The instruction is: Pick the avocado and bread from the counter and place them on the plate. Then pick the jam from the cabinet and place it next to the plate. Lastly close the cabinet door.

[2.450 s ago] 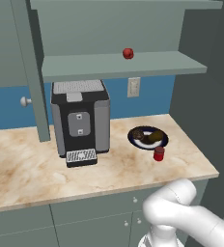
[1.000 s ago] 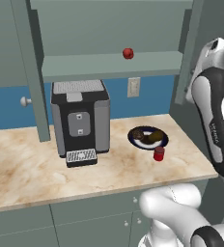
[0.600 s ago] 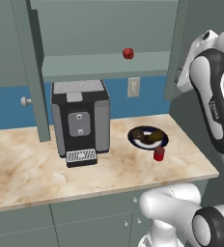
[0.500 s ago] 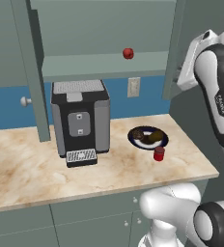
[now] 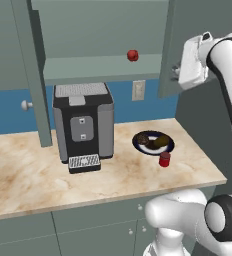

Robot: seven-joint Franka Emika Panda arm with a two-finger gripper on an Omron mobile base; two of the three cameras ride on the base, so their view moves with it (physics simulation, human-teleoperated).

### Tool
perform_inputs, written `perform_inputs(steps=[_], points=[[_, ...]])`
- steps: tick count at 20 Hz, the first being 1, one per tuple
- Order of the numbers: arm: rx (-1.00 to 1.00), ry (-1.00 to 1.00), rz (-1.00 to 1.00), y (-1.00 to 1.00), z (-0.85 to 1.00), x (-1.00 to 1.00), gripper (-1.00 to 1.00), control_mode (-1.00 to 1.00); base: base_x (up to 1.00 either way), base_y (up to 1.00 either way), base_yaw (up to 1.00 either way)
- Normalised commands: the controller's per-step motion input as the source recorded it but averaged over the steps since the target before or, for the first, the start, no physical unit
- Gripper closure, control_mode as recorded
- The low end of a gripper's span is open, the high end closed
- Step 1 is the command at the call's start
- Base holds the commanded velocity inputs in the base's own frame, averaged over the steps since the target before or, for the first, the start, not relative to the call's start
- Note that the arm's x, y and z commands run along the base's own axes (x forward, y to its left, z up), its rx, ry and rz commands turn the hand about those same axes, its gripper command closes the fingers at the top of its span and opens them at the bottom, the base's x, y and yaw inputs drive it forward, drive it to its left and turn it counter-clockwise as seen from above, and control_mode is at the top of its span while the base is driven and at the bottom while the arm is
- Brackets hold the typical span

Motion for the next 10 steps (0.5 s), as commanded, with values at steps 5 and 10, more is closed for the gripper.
perform_inputs(steps=[5,10], points=[[-0.05,-0.28,-0.07,0.07,-0.99,1.00,-1.00,-1.00,0.00,0.00,0.00],[-0.04,-0.40,-0.17,0.06,-0.92,1.00,-1.00,-1.00,0.00,0.00,0.00]])
